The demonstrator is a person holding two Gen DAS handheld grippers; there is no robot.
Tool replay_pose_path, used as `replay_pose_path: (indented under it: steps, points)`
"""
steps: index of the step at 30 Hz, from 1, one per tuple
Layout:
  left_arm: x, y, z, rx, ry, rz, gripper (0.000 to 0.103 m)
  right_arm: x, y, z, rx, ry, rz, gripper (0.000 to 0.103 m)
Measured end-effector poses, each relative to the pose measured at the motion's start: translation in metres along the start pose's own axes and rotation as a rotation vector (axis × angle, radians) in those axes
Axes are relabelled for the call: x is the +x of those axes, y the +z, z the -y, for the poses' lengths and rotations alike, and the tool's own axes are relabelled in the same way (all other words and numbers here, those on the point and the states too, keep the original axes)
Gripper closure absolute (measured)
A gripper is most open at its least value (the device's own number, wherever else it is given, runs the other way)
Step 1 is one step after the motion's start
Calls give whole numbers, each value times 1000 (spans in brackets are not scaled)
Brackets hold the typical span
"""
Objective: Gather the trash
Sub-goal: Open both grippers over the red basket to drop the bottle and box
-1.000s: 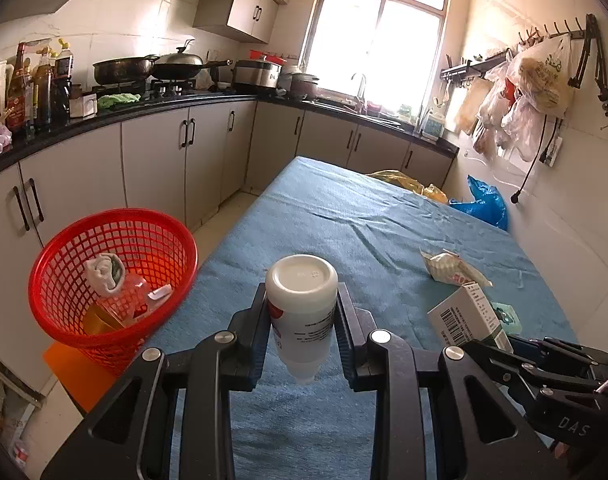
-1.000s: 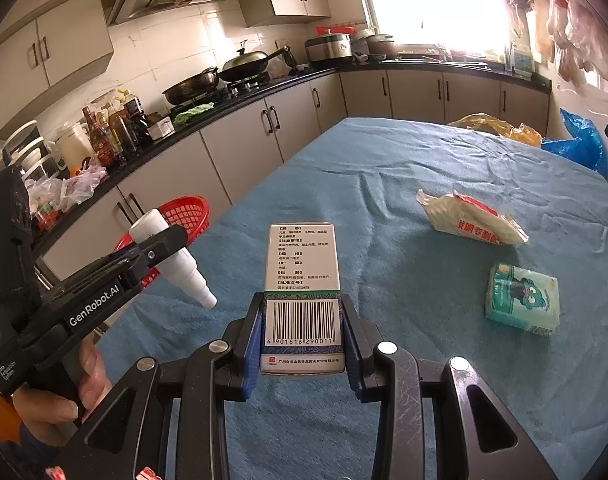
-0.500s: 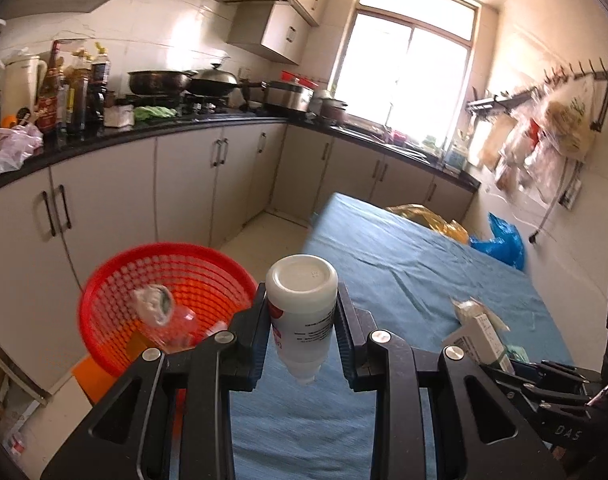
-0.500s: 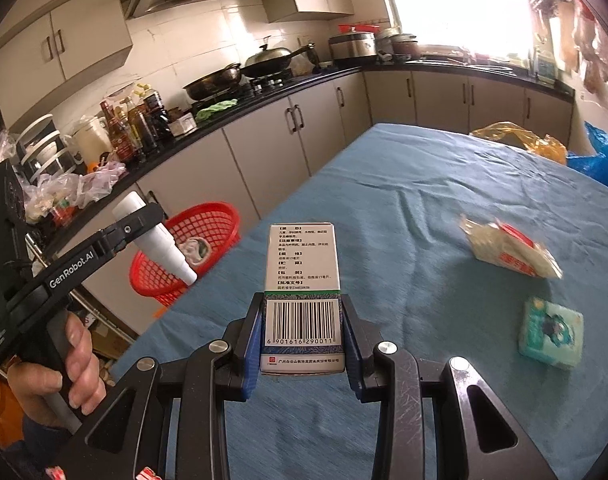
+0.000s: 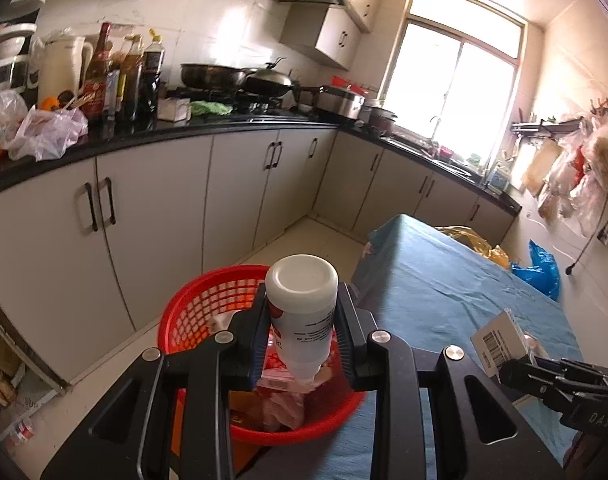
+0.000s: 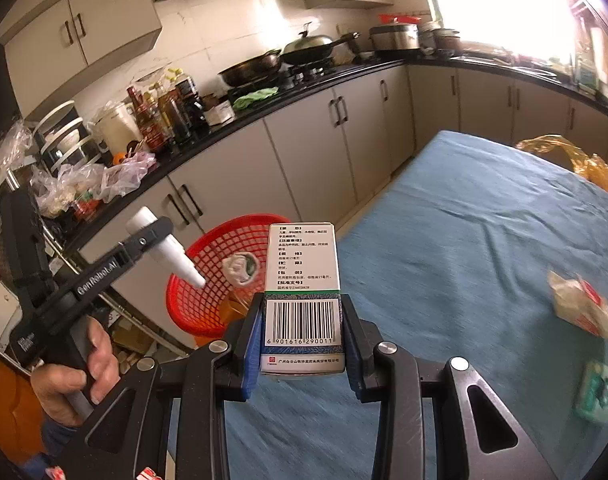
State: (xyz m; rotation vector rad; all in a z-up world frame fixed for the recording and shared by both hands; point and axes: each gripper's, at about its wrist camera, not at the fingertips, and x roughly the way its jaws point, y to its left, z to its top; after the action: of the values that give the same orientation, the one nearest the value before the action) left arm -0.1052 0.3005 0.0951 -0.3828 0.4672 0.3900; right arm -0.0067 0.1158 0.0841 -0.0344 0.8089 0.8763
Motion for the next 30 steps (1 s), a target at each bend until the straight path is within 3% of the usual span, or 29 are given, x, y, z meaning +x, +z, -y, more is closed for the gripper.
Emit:
replay_pose_path:
  steps: [11,12,13,15,23,30]
  points:
    - [30,-8,-24,-21,35,-68,74,80,39,-35,-10,45,-76,64]
    - [31,-9,-25,-20,34,-74,72,84,41,-35,-7,46,-76,64]
    - [33,-9,-26,-24,36,-80,58,91,45,-35,-2,43,-83,60]
    - [34,-8,-27,-30,37,-73,45,94,48,-32,15,38,-82,54]
    - [17,-18,-2,31,8,-57,43,37,25,5,9,-13,-3,51]
    - [12,-56,70,160,-109,-120,38,-25,-21,68,95,-68,32,49]
